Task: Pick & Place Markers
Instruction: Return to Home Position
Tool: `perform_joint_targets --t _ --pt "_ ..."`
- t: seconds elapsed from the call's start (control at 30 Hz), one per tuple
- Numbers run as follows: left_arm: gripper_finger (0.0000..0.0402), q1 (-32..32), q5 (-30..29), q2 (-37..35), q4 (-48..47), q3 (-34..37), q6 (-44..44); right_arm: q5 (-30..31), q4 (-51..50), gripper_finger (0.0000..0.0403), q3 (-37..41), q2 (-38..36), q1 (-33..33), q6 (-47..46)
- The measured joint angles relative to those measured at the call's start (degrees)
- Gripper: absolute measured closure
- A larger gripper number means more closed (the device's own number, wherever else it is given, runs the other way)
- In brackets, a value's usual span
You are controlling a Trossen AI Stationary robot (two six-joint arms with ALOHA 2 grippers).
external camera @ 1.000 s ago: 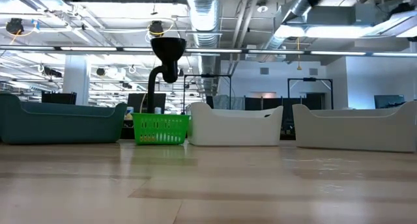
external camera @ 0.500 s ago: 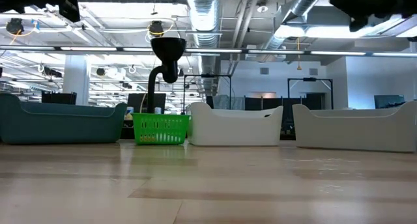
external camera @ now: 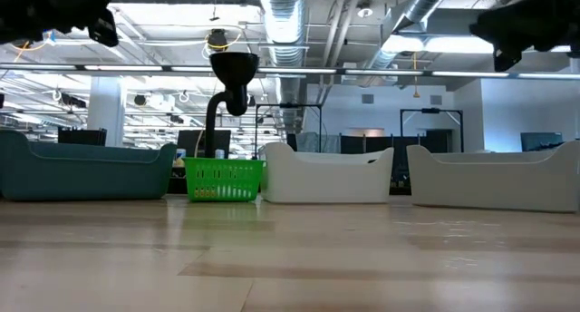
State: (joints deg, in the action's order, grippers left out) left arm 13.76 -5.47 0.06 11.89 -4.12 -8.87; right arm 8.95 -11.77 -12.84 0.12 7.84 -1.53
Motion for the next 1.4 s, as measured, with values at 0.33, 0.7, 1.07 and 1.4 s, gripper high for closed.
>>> perform_joint_targets --t 0.33,0.7,1.07,1.4 --pt "0.0396 0.0 0.0 0.2 4.2 3.8 -1.2 0.0 3.5 0.0317 3.5 0.0 -0.8 0.0" --pt "0.0396 0.0 0.0 0.4 4.5 3.8 -0.8 0.0 7.0 0.0317 6.7 0.0 -0.7 0.0" --pt "0.0396 0.0 0.0 1.2 3.0 3.8 2.0 0.0 16.3 0.0317 12.3 0.0 -1.2 3.1" --pt "0.0396 0.0 -0.1 9.9 1.7 3.8 5.3 0.0 14.0 0.0317 12.3 0.0 -0.8 3.0"
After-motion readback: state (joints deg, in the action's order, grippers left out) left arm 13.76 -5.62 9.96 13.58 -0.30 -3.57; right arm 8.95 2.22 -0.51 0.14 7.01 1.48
